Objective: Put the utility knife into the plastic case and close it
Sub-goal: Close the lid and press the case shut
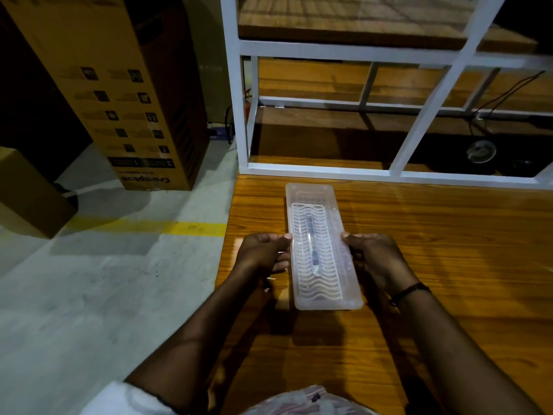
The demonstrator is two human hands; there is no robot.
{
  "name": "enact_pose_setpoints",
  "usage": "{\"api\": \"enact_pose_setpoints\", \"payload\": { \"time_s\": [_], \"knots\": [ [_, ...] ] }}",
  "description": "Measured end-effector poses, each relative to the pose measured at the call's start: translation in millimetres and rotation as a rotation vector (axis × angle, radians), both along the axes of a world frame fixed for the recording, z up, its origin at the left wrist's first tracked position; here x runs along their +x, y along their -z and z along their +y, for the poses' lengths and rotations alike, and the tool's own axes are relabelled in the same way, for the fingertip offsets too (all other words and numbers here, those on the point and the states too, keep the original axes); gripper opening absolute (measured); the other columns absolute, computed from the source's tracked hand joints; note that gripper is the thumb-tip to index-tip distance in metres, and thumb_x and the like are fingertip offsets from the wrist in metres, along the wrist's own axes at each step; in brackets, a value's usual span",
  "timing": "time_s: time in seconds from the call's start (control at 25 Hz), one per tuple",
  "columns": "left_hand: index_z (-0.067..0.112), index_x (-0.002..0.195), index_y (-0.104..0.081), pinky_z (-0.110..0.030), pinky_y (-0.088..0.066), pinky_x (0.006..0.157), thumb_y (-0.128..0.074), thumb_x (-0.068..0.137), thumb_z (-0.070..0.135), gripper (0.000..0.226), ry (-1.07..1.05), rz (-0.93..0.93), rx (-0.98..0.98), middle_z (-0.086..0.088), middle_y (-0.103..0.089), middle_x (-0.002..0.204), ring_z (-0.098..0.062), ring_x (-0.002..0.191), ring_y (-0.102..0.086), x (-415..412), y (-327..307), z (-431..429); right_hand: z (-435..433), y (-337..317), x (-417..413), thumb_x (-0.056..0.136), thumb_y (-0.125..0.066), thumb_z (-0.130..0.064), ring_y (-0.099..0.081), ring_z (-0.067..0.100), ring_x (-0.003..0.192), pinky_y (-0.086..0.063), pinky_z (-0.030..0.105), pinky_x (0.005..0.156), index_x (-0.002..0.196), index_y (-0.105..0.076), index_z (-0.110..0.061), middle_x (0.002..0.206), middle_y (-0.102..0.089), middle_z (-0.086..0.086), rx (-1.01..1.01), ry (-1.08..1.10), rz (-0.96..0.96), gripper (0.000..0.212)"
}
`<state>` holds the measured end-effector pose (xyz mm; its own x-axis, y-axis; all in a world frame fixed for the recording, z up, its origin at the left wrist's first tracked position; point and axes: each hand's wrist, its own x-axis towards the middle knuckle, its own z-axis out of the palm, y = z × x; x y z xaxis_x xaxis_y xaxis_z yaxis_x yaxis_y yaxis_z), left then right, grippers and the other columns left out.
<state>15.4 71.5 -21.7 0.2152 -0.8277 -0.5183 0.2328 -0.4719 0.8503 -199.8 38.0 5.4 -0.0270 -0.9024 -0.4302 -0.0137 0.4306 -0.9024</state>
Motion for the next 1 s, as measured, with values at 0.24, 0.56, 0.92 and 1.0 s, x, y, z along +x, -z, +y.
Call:
{"api": "enact_pose_setpoints", "payload": {
  "time_s": [0.24, 0.56, 0.92, 1.0],
  "knots": [
    [0.007, 0.093, -0.072, -0.031, -0.064, 0.062, -0.075, 0.094, 0.02, 0.014, -0.004, -0.013, -0.044, -0.011, -0.078, 0.081, -0.016, 0.066, -0.076, -4, 3, -3, 0, 2, 1, 0.091, -0.07, -0.013, -0.066, 0.027, 0.06, -0.055, 0.029, 0.049, 0.106, -0.066, 0.016, 0.089, -0.07, 0.026, 0.005, 0.008, -0.04, 0.033],
    [0.007, 0.086, -0.072, -0.027, -0.061, 0.054, -0.067, 0.097, 0.012, 0.013, 0.037, -0.026, -0.038, -0.008, -0.074, 0.072, -0.014, 0.057, -0.071, -3, -1, -9, -9, 12, -4, 0.09, -0.071, -0.016, -0.059, 0.027, 0.057, -0.048, 0.028, 0.046, 0.103, -0.064, 0.018, 0.089, -0.065, 0.03, 0.008, -0.018, 0.003, 0.037],
    [0.007, 0.087, -0.071, -0.025, -0.044, 0.043, -0.069, 0.096, 0.027, 0.022, 0.078, 0.049, -0.029, -0.003, -0.066, 0.065, -0.014, 0.046, -0.056, 10, -9, -38, -37, -1, 6, 0.077, -0.069, -0.016, -0.047, 0.018, 0.045, -0.034, 0.022, 0.045, 0.091, -0.075, -0.006, 0.068, -0.058, 0.009, 0.063, 0.008, -0.005, 0.018],
    [0.007, 0.086, -0.071, -0.027, -0.043, 0.044, -0.068, 0.097, 0.029, 0.025, 0.017, 0.008, -0.024, -0.006, -0.065, 0.063, -0.017, 0.046, -0.055, 10, -15, -54, -52, -6, 12, 0.079, -0.07, -0.022, -0.049, 0.019, 0.05, -0.036, 0.025, 0.049, 0.092, -0.074, -0.009, 0.074, -0.061, 0.01, 0.052, 0.019, 0.024, 0.019]
  ]
}}
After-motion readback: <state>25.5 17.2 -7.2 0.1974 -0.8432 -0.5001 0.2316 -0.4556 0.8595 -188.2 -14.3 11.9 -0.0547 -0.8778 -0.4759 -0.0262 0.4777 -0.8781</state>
